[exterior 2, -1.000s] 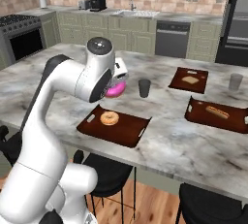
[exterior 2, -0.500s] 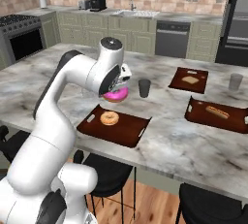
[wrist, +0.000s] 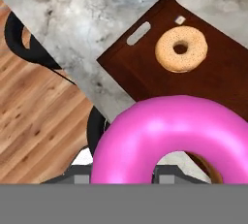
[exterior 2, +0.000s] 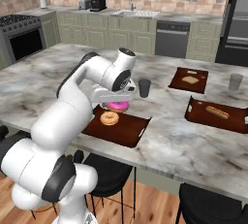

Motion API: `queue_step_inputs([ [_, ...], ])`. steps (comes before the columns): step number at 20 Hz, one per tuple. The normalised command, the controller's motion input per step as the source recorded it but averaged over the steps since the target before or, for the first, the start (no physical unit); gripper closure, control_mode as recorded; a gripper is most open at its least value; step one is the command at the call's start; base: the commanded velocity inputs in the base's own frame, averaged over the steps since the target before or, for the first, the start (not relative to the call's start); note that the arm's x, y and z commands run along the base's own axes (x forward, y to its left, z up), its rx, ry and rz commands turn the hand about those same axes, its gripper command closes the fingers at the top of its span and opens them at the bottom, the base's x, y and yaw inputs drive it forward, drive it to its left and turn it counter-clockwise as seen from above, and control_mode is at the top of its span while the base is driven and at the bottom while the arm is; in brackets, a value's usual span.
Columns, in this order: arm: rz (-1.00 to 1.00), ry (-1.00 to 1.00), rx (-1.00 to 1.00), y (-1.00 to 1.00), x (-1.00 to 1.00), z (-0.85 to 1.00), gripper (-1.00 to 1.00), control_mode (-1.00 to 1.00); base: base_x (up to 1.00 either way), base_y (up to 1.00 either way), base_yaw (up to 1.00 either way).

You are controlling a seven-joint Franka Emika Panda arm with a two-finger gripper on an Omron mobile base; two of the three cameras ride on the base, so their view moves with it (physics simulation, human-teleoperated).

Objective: Take the donuts from the fridge and place them on the empty tray on the dining counter.

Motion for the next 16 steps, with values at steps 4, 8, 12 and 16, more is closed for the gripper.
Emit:
queue_step_inputs([
  [4,0.04,0.10,0.01,0.00,0.17,-0.57,1.00,-1.00,0.00,0.00,0.00],
  [8,0.00,0.03,0.00,0.00,0.00,-0.54,1.00,-1.00,0.00,0.00,0.00],
  [12,0.00,-0.02,-0.01,0.00,0.02,-0.47,1.00,-1.00,0.00,0.00,0.00],
  [16,-0.01,-0.07,-0.13,0.02,0.02,-0.49,1.00,-1.00,0.00,0.00,0.00],
])
